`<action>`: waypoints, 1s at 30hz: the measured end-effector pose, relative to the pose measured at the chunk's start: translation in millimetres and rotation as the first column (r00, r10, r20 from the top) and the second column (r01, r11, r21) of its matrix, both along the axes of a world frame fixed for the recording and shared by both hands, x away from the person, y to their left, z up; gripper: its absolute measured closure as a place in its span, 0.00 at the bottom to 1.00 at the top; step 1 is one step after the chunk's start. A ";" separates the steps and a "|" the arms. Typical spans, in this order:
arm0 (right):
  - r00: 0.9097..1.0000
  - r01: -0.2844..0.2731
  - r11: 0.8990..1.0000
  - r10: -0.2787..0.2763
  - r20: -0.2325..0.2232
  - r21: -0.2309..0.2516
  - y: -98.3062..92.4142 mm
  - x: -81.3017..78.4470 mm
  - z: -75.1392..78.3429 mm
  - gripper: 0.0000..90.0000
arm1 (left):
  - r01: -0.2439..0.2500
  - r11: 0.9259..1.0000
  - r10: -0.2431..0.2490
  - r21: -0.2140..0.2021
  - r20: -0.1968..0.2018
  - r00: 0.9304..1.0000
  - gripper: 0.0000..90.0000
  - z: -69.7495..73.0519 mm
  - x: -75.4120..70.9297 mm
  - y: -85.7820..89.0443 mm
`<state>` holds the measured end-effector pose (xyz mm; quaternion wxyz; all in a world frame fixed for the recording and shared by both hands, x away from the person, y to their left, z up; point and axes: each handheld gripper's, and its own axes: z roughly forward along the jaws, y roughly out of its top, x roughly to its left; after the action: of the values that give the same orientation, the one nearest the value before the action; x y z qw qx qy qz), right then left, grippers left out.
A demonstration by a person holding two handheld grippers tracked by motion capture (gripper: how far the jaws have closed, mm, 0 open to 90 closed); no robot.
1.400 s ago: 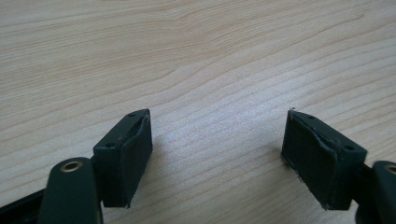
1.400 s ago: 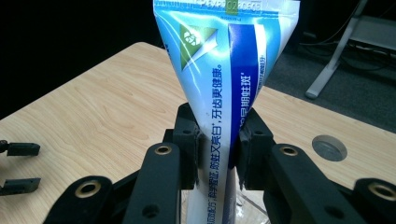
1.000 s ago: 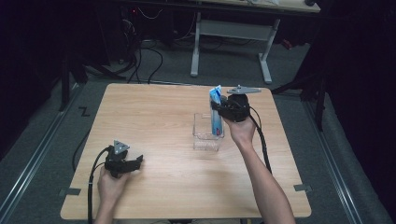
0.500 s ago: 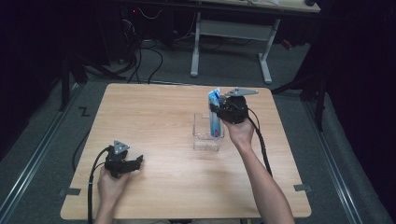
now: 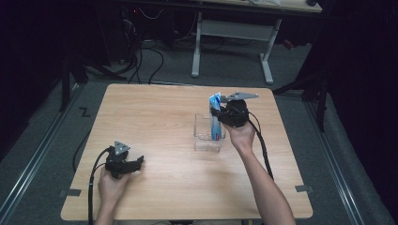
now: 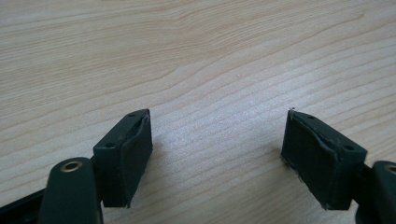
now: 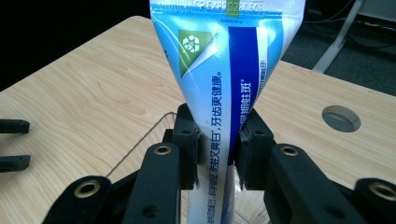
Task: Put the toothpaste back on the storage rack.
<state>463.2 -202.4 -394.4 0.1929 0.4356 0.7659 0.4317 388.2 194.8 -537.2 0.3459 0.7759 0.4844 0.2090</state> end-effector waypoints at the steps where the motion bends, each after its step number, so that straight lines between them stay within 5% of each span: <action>1: 1.000 -0.004 1.000 0.004 0.001 -0.002 0.4 0.1 -0.2 0.81 | 0.000 1.000 0.000 0.000 0.000 1.000 0.27 0.0 0.0 0.0; 30: 1.000 -0.007 1.000 0.008 -0.030 0.011 -1.0 -4.3 -13.3 0.80 | 0.000 1.000 0.000 0.000 0.000 1.000 0.27 0.0 0.0 0.0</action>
<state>458.9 -203.4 -407.7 0.1775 0.4402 0.7680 0.4299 388.2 194.8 -537.2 0.3460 0.7759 0.4845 0.2089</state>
